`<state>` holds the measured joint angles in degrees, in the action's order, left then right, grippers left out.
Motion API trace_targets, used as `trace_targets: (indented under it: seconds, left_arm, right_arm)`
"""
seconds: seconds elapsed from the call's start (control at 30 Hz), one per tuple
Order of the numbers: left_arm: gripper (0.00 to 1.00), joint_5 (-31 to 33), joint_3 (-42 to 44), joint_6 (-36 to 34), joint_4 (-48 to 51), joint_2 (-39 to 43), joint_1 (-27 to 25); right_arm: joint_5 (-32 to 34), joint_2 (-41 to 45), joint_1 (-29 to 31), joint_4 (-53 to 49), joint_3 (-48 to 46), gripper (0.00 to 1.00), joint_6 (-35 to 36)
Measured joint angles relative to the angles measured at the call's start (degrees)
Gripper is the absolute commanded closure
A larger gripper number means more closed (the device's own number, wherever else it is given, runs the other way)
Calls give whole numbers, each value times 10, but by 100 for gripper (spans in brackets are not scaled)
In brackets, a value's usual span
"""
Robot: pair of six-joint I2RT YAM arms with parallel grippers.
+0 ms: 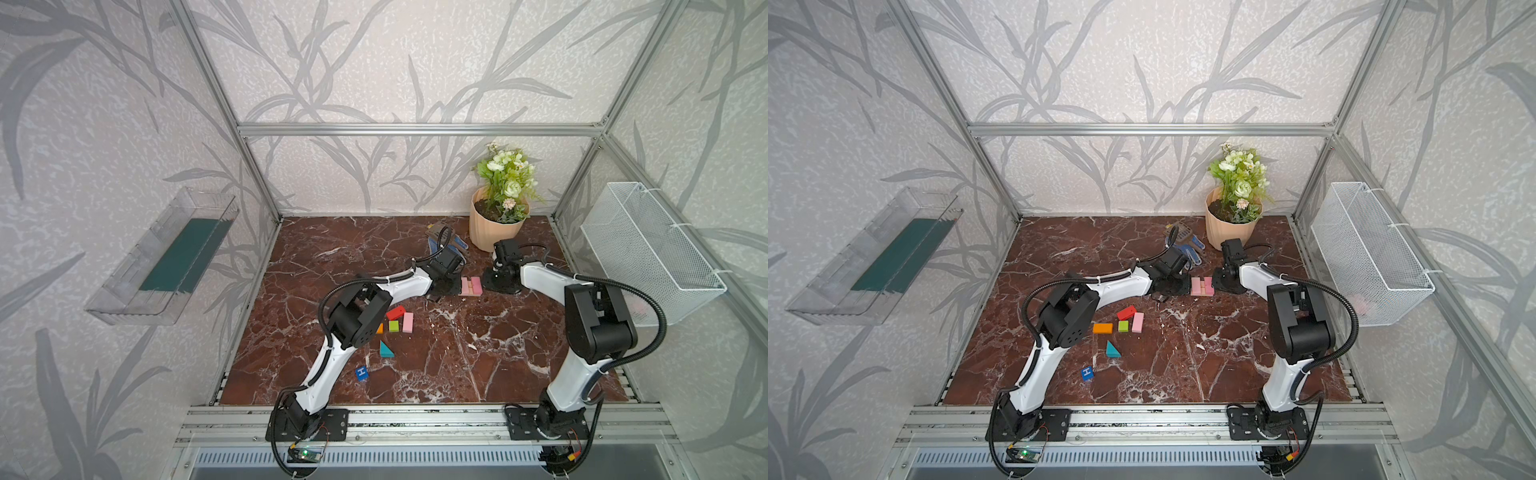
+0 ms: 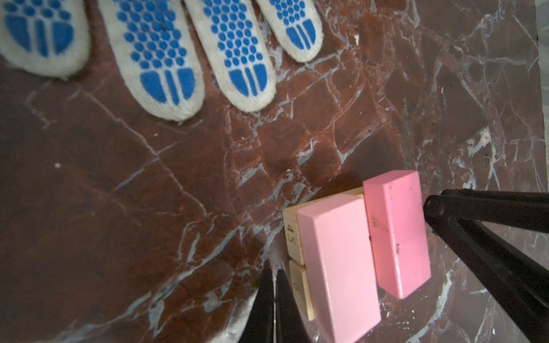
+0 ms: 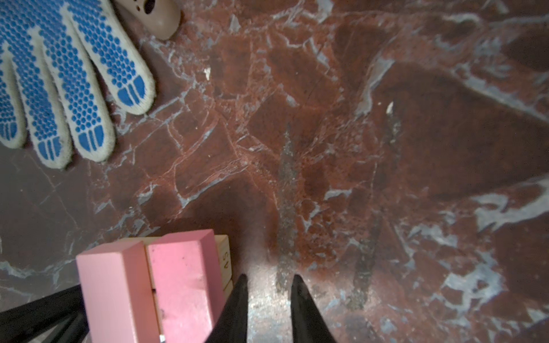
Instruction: Build the wood block tower
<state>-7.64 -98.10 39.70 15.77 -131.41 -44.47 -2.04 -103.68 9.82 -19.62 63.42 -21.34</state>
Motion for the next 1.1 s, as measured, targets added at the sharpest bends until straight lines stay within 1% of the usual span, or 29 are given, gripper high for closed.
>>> trace_targets:
  seconds: [0.53,0.77,1.1]
  left_arm:
    - [94,15,-3,0,2,8,-5]
    - [94,16,-21,0,5,8,-13]
    - [95,16,-23,6,5,8,-15]
  right_arm:
    - [-2,-10,0,-4,13,74,2]
    - [-6,-13,1,-5,14,74,3]
    - [-10,-13,4,-5,14,75,7]
